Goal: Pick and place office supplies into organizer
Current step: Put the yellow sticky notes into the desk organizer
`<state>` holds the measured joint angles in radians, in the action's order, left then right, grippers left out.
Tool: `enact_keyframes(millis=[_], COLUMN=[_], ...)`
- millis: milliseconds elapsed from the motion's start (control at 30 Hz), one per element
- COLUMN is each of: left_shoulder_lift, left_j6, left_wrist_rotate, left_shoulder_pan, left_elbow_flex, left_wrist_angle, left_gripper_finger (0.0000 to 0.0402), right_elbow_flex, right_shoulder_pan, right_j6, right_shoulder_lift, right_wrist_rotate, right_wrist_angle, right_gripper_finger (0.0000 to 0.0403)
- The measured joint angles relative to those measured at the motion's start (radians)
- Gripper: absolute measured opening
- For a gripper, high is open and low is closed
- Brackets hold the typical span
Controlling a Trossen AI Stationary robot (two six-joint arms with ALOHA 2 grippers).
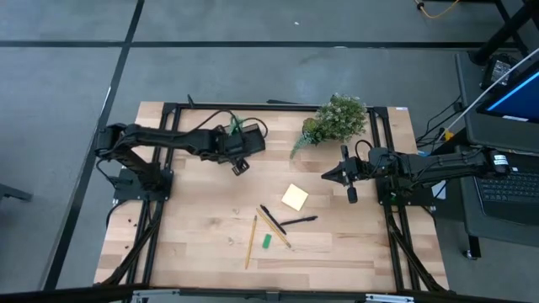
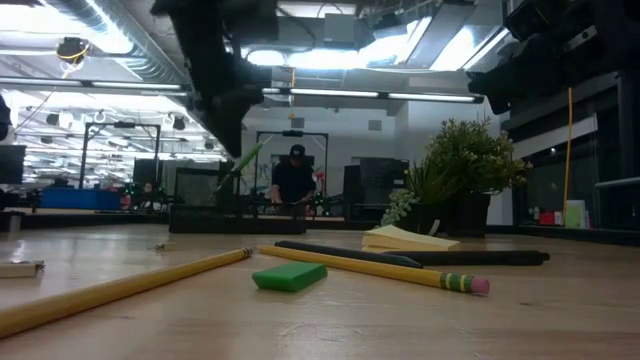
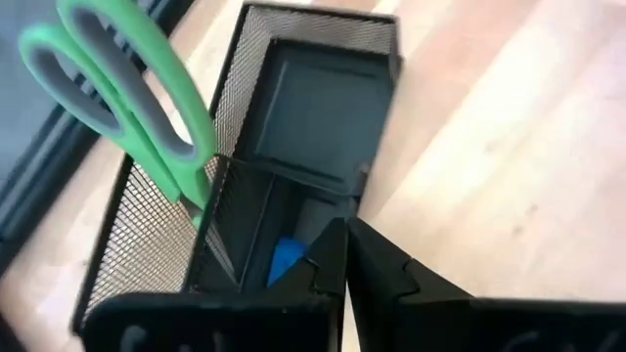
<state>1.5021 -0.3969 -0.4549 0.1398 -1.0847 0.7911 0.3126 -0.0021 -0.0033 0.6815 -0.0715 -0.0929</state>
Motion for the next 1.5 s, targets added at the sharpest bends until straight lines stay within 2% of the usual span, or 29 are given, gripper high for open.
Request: enact_keyframes(millis=[100, 333, 467, 667, 800, 933, 1000, 1100, 1233, 1500], left_shoulder_lift=[-0.019, -0.124, -0.200, -0.268, -0.284, -0.284, -0.284, -0.284, -0.284, -0.284], left_j6=[0.000, -0.027, -0.048, -0.089, -0.120, -0.144, -0.158, -0.169, -0.169, -0.166], left_wrist_rotate=[-0.047, -0.238, -0.258, -0.308, -0.370, -0.426, -0.460, -0.498, -0.504, -0.504], left_shoulder_pan=[-0.049, -0.220, -0.327, -0.477, -0.563, -0.632, -0.658, -0.690, -0.713, -0.742], left_elbow_flex=[-0.013, -0.012, 0.040, 0.158, 0.220, 0.251, 0.263, 0.269, 0.270, 0.270], left_wrist_angle=[0.028, 0.020, -0.053, -0.225, -0.324, -0.354, -0.352, -0.346, -0.347, -0.338], left_gripper_finger=[0.0002, 0.0002, 0.0002, 0.0002, 0.0001, 0.0002, 0.0002, 0.0002, 0.0002, 0.0002], right_elbow_flex=[0.000, 0.000, 0.000, 0.010, 0.094, 0.238, 0.310, 0.396, 0.471, 0.599], right_shoulder_pan=[0.000, 0.000, 0.008, 0.086, 0.177, 0.261, 0.281, 0.297, 0.301, 0.301], right_j6=[-0.001, 0.011, 0.078, 0.054, 0.043, 0.046, 0.077, 0.080, 0.078, 0.156], right_shoulder_lift=[0.000, 0.000, 0.000, 0.019, 0.063, 0.157, 0.210, 0.284, 0.364, 0.521], right_wrist_rotate=[0.000, -0.007, -0.036, -0.042, 0.047, 0.215, 0.244, 0.248, 0.247, 0.245], right_wrist_angle=[0.000, -0.032, -0.092, -0.124, -0.006, 0.241, 0.336, 0.417, 0.426, 0.567], right_gripper_finger=[0.0017, 0.0017, 0.0017, 0.0004, 0.0005, 0.0004, 0.0010, 0.0030, 0.0076, 0.0220])
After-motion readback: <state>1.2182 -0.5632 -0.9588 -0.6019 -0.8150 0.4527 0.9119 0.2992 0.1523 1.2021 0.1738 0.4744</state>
